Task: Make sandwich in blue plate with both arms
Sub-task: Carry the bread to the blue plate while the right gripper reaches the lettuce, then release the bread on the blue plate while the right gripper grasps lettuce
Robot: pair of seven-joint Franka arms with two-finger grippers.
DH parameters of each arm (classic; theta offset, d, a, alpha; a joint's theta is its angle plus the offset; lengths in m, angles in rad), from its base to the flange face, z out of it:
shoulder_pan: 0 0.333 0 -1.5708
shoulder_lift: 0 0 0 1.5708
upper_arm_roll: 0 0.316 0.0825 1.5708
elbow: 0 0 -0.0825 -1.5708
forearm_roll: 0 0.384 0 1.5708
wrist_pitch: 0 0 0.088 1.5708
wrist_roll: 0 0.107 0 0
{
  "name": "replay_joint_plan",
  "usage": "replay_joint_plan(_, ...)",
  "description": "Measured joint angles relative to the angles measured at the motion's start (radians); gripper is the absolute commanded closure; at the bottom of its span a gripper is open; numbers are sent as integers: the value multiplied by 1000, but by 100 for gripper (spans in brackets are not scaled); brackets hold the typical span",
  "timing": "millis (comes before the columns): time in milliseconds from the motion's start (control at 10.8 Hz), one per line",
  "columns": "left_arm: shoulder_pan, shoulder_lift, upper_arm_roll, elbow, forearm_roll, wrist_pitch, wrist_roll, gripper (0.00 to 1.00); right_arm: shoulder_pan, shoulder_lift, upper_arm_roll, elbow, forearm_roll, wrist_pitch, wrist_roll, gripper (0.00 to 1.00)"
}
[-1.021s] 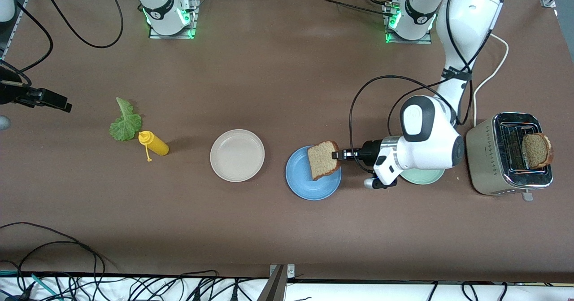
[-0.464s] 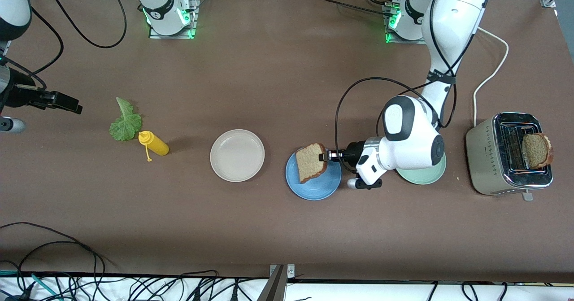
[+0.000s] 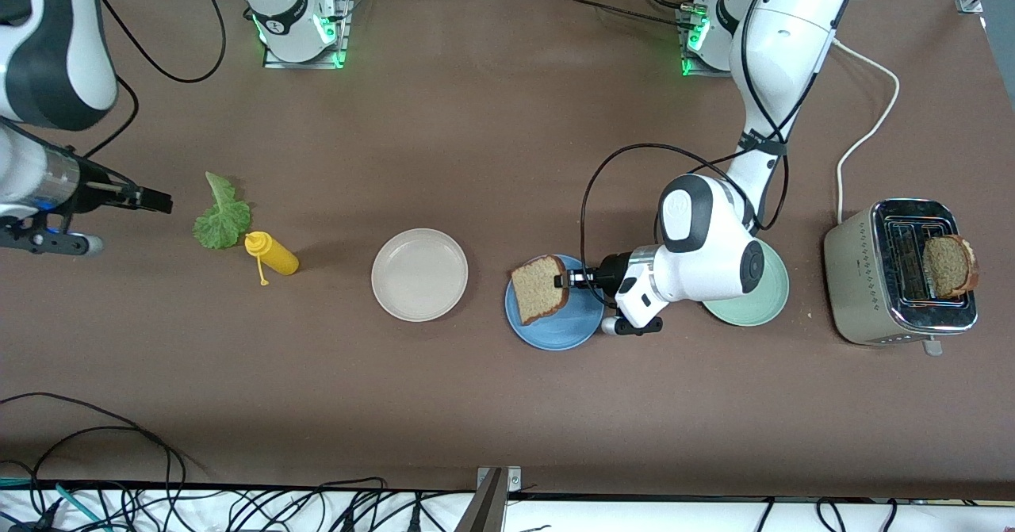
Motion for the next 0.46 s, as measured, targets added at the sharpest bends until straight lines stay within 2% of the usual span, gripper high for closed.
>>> replay_joint_plan(278, 1, 9, 5, 2, 0, 3, 3, 100, 0, 17, -1, -119, -3, 126, -3, 0)
replay_joint_plan(464, 9, 19, 10, 3, 0, 4, 31, 100, 0, 19, -2, -236, -3, 246, -13, 0)
